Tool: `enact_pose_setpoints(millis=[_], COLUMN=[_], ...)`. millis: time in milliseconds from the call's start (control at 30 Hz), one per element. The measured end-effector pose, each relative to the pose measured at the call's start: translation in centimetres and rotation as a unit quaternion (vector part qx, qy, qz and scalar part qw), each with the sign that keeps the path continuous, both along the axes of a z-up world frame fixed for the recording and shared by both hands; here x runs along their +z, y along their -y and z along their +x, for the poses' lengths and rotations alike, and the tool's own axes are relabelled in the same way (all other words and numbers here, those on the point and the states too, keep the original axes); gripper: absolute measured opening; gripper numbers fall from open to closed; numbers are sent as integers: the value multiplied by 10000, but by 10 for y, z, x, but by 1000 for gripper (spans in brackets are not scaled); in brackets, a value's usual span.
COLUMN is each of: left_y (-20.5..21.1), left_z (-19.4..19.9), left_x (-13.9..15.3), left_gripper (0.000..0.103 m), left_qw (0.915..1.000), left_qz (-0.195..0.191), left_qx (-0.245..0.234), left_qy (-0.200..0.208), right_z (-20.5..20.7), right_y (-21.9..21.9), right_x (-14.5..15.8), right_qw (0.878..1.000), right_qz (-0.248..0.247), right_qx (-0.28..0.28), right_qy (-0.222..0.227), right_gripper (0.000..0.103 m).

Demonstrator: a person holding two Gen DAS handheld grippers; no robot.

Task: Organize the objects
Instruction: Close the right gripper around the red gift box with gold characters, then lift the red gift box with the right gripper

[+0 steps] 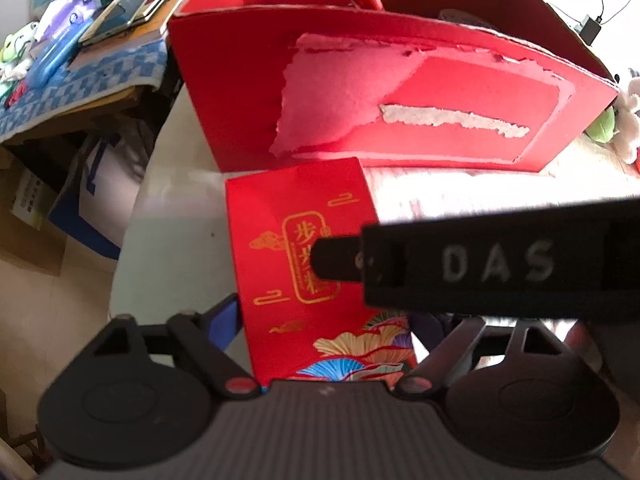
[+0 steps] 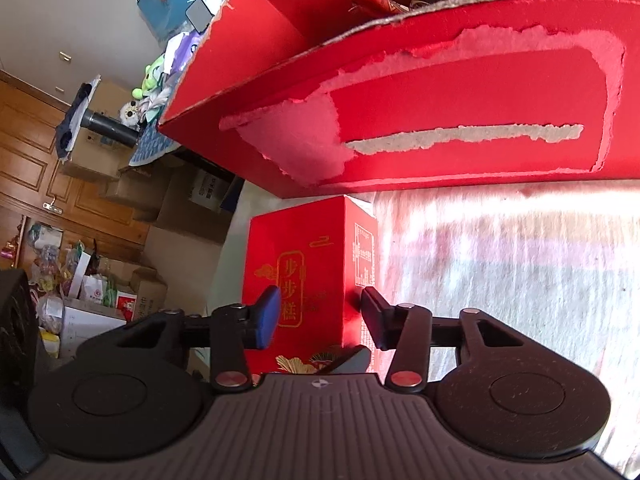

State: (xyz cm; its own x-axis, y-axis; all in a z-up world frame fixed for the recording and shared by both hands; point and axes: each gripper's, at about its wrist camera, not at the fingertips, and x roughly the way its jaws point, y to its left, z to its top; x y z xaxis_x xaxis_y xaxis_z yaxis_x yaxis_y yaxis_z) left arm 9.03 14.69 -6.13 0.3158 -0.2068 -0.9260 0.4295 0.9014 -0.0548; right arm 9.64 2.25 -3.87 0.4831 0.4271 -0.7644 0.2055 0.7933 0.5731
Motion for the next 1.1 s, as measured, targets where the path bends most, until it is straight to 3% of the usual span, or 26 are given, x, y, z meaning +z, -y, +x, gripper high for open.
enact_pose_setpoints(millis=[167, 433, 567, 733, 900, 1100], left_y=[4, 31, 56, 106, 153, 200], left_z=[-2, -9, -17, -36, -56, -80], left_x=[2, 15, 18, 20, 21, 35], left_gripper=[85, 84, 84, 84, 84, 84], left_qw=[9999, 9983, 9939, 9816, 9639, 9409], left_qz=[26, -55, -76, 20, -11, -107], left_qx=[-97, -586, -1103, -1909, -2660, -3363], left_qy=[42, 19, -6, 85, 96, 390], right_z=[-5, -28, -48, -78, -114, -150], right_y=[9, 37, 64, 99, 130, 165], right_x=[0, 8, 8, 11, 16, 32], right_qw=[9999, 9995, 9981, 9928, 9838, 9688], right_qz=[-9, -126, -68, -149, -288, -398], right_qx=[-92, -288, -605, -1173, -1750, -2447], right_qy=[-97, -82, -111, -209, -255, 53], right_gripper=[33, 33, 33, 33, 33, 34])
